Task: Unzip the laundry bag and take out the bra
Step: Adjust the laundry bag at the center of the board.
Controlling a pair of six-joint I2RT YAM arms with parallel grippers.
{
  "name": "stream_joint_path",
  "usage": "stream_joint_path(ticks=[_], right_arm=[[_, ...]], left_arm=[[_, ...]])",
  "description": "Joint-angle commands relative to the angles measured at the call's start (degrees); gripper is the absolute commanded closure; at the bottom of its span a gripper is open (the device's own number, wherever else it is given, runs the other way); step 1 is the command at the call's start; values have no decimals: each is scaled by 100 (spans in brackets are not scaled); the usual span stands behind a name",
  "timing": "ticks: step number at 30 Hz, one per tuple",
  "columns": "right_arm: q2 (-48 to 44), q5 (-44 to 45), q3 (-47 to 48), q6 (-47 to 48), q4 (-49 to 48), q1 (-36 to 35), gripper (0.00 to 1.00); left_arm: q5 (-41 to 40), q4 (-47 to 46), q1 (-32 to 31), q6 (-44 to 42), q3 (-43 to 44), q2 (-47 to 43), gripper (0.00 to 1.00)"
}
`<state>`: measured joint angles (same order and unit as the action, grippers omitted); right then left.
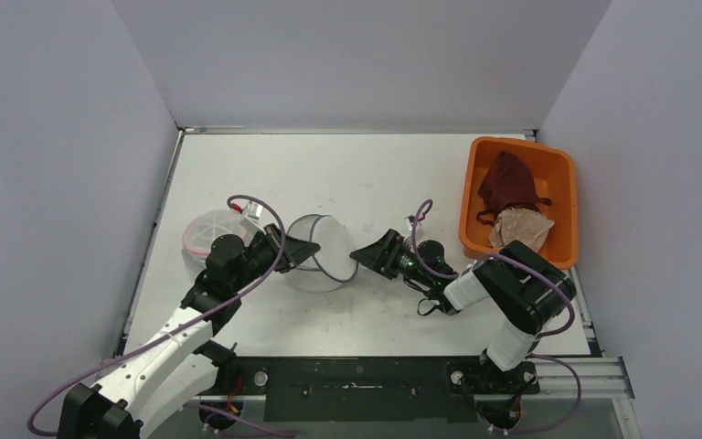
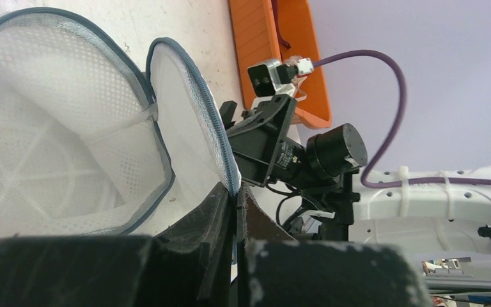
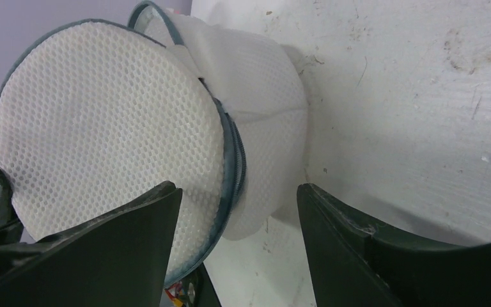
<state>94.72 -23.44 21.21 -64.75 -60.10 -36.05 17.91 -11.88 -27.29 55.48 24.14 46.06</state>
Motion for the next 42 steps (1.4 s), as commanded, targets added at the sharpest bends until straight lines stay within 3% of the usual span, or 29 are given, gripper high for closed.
stream_joint_path(ticks=[1, 9, 16, 24, 29, 36, 42], right_arm=[[511, -128, 138, -579, -1590, 63, 35], [1096, -169, 263, -934, -2400, 71, 58], [1272, -337, 496, -1006, -2418, 13, 60], [1124, -435, 380, -951, -2373, 82, 92], [56, -384, 105, 116, -401, 236, 95], [-2237, 489, 382, 1993, 3755, 206, 95], [-3021, 939, 532, 2711, 5429, 181, 95]], left_arm=[[218, -350, 97, 27, 75, -156, 100], [273, -149, 206, -62, 82, -272, 100], [292, -109, 283, -73, 30, -302, 100], [260, 82, 360, -139, 25, -369, 100], [150, 266, 382, -314, 43, -332, 100], [90, 240, 291, -320, 67, -104, 100], [-636, 85, -300, -562, 270, 264, 100]])
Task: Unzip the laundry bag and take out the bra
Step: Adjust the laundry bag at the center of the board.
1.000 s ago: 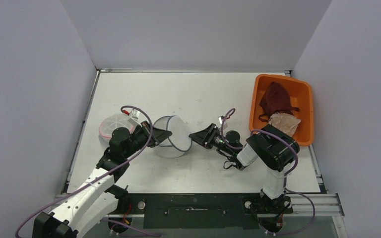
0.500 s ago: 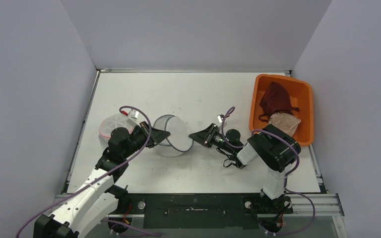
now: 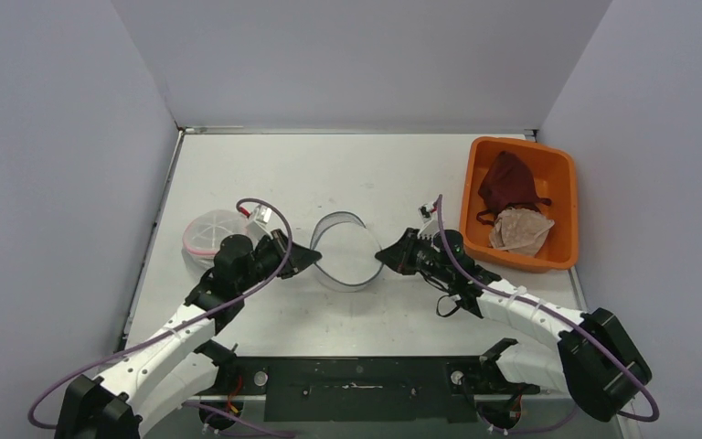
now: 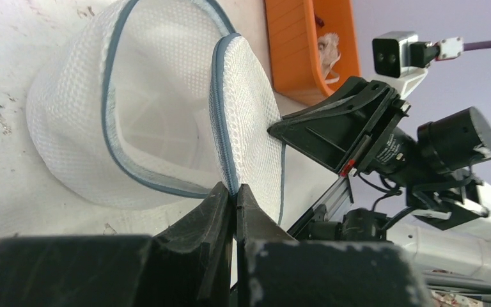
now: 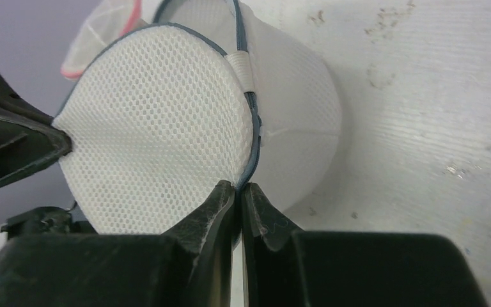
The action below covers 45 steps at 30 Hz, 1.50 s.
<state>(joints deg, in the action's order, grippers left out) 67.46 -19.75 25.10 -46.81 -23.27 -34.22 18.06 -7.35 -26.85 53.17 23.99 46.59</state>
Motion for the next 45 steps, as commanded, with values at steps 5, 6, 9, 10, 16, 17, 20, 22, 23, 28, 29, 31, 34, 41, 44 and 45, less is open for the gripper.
stream_joint_path(ticks=[5, 6, 9, 10, 16, 17, 20, 22, 23, 28, 29, 31, 34, 41, 44, 45], right_arm=[[-491, 846, 88, 1100, 2138, -13, 95], [-525, 881, 69, 1116, 2153, -17, 95], [-586, 948, 65, 1150, 2200, -47, 95], [-604, 973, 58, 1156, 2209, -64, 95], [-728, 1188, 83, 1115, 2228, -194, 95], [-736, 1227, 98, 1113, 2214, -250, 95], [-673, 1427, 194, 1112, 2204, -484, 95], [-629, 1584, 249, 1128, 2219, -663, 95], [-610, 1656, 266, 1125, 2213, -736, 95], [-596, 1909, 266, 1058, 2182, -980, 95], [-594, 1951, 259, 1029, 2171, -1011, 95], [-573, 1957, 250, 1016, 2160, -1078, 95], [-534, 2147, 246, 1011, 2135, -1128, 95], [-575, 2223, 216, 1215, 2179, -1131, 95], [-733, 2214, 153, 1353, 2246, -1131, 95], [-801, 2219, 134, 1376, 2287, -1124, 95]], left_arm=[[-1736, -405, -1008, -960, 797, 919, 100], [-1898, -433, -1054, -1011, 868, 1032, 100], [-2189, -598, -1084, -1069, 987, 1203, 100], [-2267, -676, -1085, -1119, 1004, 1218, 100], [-2726, -755, -1086, -1525, 1266, 1370, 100], [-2753, -750, -1086, -1591, 1341, 1436, 100], [-2861, -723, -1088, -1740, 1512, 1694, 100], [-2972, -707, -1083, -1826, 1591, 1868, 100], [-3034, -699, -1083, -1851, 1618, 1946, 100], [-3482, -608, -1077, -1894, 1674, 2284, 100], [-3604, -587, -1077, -1896, 1676, 2344, 100], [-3724, -572, -1064, -1895, 1687, 2467, 100], [-3719, -643, -1050, -1884, 1723, 2602, 96], [-3234, -632, -1003, -1770, 1607, 2090, 37], [-2847, -722, -981, -1760, 1403, 1837, 18], [-2753, -700, -980, -1766, 1360, 1795, 14]])
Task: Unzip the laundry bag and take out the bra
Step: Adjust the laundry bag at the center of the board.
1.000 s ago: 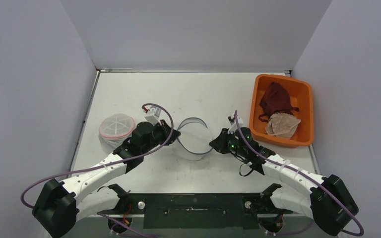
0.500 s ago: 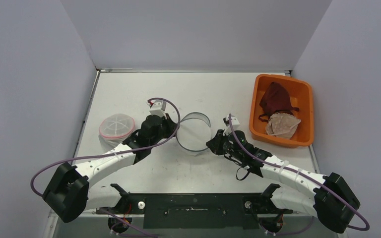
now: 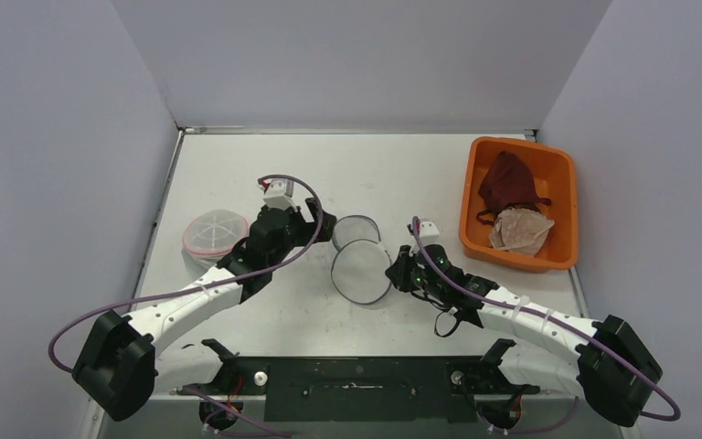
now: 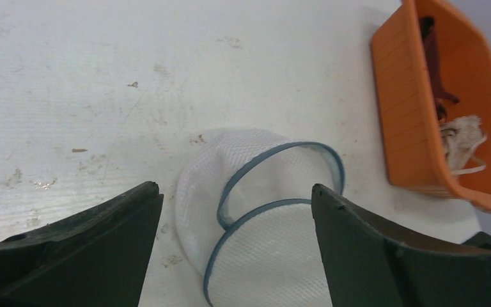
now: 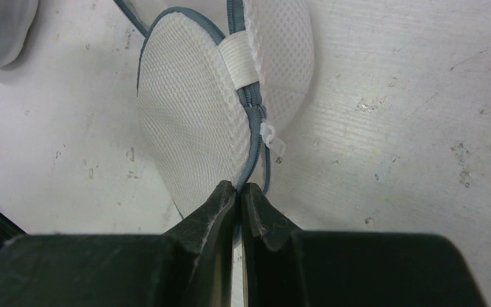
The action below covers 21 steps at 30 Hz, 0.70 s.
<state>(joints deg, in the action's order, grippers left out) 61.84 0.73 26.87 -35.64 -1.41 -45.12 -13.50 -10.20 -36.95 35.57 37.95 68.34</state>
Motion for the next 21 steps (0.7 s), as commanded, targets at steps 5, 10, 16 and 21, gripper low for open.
stream_joint_path(ticks=[5, 10, 16, 21], right_arm=[[-397, 93, -57, 437, 355, -16, 95], [-509, -202, -77, 483, 383, 53, 95], [-727, -807, -147, 427, 308, 359, 95], [-729, -1139, -195, 417, 210, 601, 95]], left_arm=[[791, -647, 47, -170, -243, -297, 6], [917, -754, 63, -374, -17, 232, 11], [1146, -786, 117, -359, 302, 860, 27], [1344, -878, 131, -353, 432, 1220, 36]])
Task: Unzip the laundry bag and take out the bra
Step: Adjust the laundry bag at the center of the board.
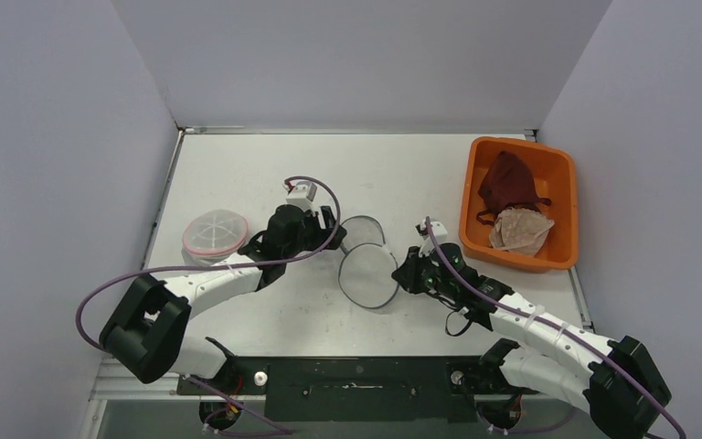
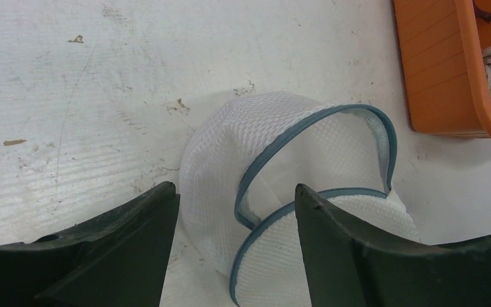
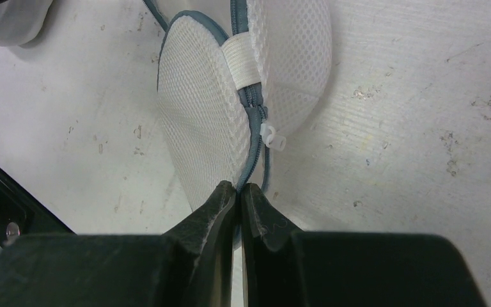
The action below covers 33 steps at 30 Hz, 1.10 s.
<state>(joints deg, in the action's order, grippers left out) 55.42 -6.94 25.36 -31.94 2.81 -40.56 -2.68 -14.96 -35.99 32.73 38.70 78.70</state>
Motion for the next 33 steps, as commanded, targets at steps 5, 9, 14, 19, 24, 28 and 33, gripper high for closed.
stream_joint_path(ticks=[5, 9, 14, 19, 24, 28, 33], right_arm=[[-49, -800, -112, -88, -521, 322, 95], [-64, -1348, -169, -386, -873, 513, 95], [-149, -1859, -319, -1016, -1572, 753, 95], [-361, -2180, -631, -1877, -2607, 1146, 95], [-448, -2587, -968, -2613, -3522, 1637, 95], [-326, -2974, -1288, -3363, -4646, 1981, 95], [-119, -3107, -1519, -4255, -5905, 2146, 95]], left_arm=[[478, -515, 30, -17, 411, 583, 56], [496, -591, 43, 115, 408, 752, 80], [604, -506, 39, 325, 293, 529, 100], [803, -451, 39, 772, -119, -53, 100], [882, -187, 44, 957, -537, -749, 100], [998, -125, 48, 1106, -901, -1187, 100], [1350, -583, 49, 1443, -1316, -1295, 100]])
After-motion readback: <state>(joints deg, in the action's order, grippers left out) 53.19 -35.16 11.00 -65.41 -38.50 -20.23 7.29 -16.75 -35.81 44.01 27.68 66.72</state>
